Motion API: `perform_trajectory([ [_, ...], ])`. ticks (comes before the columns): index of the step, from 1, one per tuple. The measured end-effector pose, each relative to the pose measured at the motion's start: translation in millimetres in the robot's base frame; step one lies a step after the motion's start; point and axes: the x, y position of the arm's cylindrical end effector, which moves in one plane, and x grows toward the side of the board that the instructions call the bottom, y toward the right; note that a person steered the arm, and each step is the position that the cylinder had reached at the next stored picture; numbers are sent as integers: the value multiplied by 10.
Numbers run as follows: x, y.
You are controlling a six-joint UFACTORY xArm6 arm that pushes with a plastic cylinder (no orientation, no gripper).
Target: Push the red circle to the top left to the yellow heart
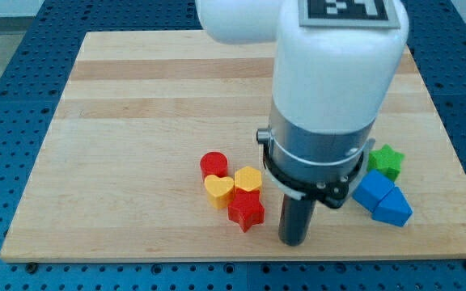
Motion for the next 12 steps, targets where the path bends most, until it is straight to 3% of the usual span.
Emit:
perform_trajectory([
  [5,16,-1051],
  [8,-380,-1051],
  [12,-414,-766],
])
